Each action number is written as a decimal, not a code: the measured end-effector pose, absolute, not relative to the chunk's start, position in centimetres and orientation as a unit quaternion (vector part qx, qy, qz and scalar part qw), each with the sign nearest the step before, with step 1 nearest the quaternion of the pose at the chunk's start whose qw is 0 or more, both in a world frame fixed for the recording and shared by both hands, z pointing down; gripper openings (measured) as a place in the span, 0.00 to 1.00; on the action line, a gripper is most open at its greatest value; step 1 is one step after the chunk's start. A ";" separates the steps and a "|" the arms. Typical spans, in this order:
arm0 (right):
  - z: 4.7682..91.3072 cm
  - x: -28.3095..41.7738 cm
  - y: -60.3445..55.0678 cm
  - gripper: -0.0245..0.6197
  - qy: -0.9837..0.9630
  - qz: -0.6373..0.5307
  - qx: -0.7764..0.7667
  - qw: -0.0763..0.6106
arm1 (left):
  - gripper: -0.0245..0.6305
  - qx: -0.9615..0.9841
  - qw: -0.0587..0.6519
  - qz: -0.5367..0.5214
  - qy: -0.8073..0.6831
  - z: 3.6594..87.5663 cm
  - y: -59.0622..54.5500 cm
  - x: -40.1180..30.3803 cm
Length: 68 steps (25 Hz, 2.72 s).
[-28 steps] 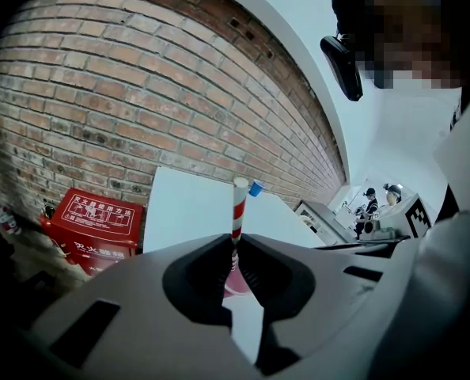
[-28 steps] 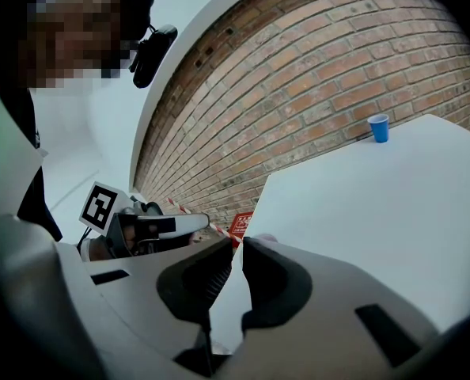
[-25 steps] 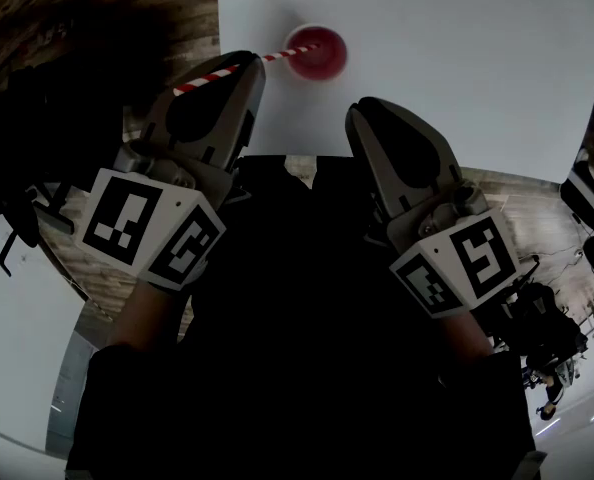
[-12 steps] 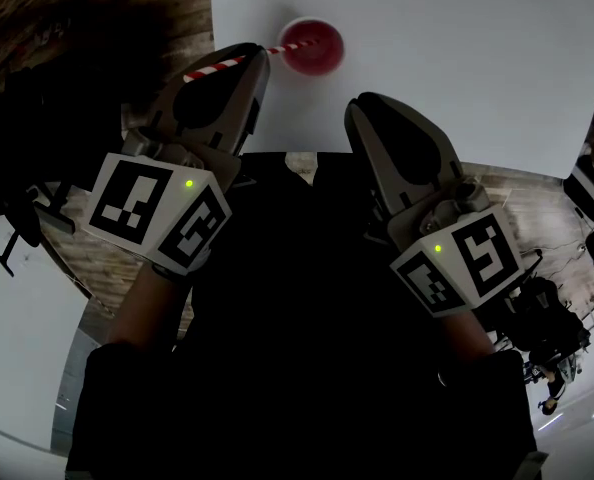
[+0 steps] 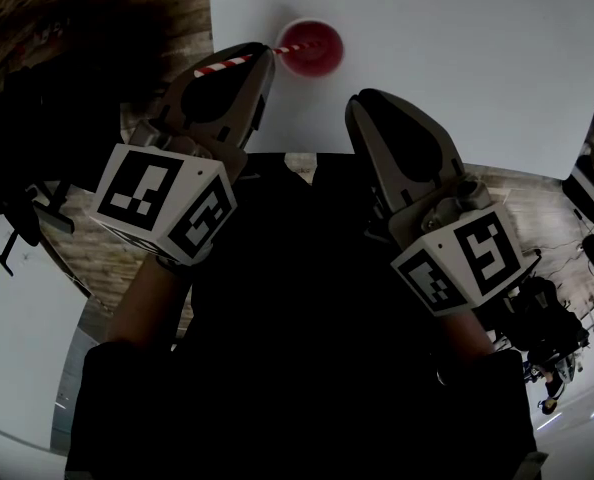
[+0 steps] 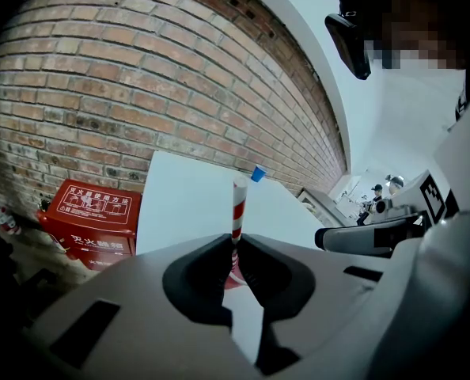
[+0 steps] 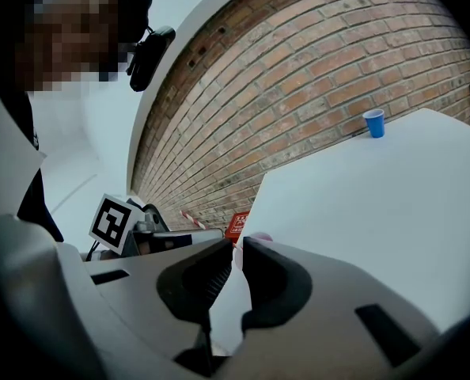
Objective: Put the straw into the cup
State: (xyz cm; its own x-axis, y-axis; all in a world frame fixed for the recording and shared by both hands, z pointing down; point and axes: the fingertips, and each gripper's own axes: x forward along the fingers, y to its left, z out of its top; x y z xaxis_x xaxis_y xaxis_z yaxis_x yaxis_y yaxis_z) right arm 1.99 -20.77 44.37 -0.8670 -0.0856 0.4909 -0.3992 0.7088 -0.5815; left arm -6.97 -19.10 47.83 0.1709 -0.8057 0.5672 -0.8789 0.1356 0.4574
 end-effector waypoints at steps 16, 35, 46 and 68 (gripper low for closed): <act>44.5 2.4 -20.6 0.14 -0.897 0.358 0.142 0.218 | 0.10 0.658 0.404 0.058 -0.632 49.2 -19.0 -6.2; 43.9 2.3 -20.5 0.14 -0.900 0.356 0.141 0.210 | 0.15 0.651 0.419 0.059 -0.630 49.5 -18.4 -6.4; 43.0 2.3 -20.3 0.14 -0.905 0.346 0.140 0.205 | 0.15 0.647 0.408 0.059 -0.641 48.0 -17.4 -6.5; 38.9 2.5 -19.0 0.14 -0.930 0.294 0.122 0.185 | 0.08 0.656 0.348 -0.041 -0.669 37.3 -15.3 -6.6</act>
